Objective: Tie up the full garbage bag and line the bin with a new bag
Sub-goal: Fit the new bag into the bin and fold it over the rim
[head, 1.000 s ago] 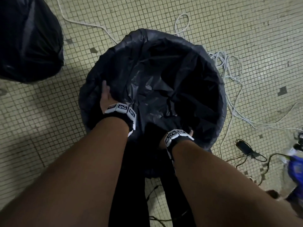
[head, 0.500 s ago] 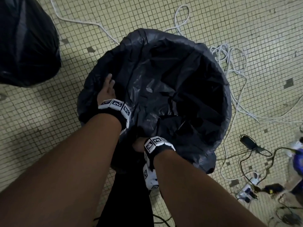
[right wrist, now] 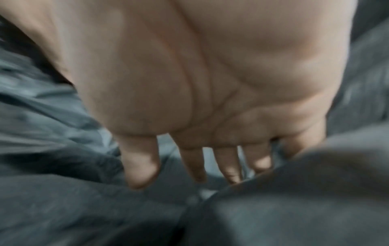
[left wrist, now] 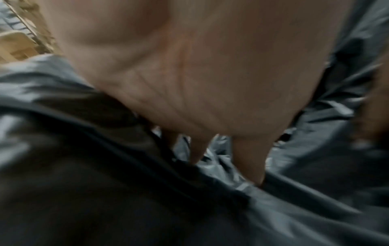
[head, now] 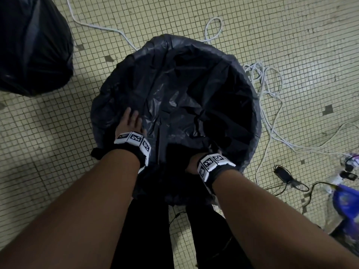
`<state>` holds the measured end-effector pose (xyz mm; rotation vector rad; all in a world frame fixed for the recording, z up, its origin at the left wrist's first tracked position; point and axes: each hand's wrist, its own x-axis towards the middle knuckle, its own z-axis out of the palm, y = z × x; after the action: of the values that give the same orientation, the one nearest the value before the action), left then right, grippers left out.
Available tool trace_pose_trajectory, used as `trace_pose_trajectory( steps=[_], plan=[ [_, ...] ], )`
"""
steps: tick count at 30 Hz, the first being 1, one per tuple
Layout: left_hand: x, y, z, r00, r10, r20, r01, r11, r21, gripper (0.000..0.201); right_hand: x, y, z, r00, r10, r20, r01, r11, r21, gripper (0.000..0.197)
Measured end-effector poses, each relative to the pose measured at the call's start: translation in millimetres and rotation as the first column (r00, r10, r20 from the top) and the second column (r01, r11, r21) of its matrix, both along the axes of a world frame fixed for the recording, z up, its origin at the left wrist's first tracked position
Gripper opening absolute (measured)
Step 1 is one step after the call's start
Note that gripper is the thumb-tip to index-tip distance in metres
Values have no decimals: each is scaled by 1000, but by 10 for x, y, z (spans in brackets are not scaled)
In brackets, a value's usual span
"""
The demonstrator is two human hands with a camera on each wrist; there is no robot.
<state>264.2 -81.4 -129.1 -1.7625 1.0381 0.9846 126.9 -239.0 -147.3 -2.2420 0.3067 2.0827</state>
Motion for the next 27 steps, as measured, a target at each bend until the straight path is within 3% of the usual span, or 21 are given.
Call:
trace_pose_trajectory(
  steps=[2,4,7,13,17,21,25,27],
  plan=[
    [-328,-54,-30,926,213,-311,-266,954,-138,74,-158,-213,-49,995,50,86,-46,998,-48,61],
    [-762,-122,-17,798,336,-500,-439,893,-100,76,-376,-462,-84,987,102,121,-92,992,-91,73],
    [-1237,-113,-51,674,490,-553,-586,811,4,80,-597,-649,-109,968,219,122,-213,975,-60,82],
    [-1293,56,-4,719,464,-518,-572,818,-61,100,-501,-795,111,897,300,326,-318,948,3,77],
    [-1293,237,93,792,371,-484,-466,880,-88,144,-438,-1098,454,814,480,327,-474,874,-103,94],
    [-1365,295,92,812,366,-454,-484,857,-176,127,-456,-1294,623,742,535,405,-579,815,-16,93],
    [-1394,149,152,871,232,-433,-333,927,-173,125,-445,-1428,698,703,516,489,-622,780,71,100],
    [-1484,20,226,882,191,-432,-324,910,-258,117,-404,-1582,767,630,562,536,-684,728,41,110]
  ],
)
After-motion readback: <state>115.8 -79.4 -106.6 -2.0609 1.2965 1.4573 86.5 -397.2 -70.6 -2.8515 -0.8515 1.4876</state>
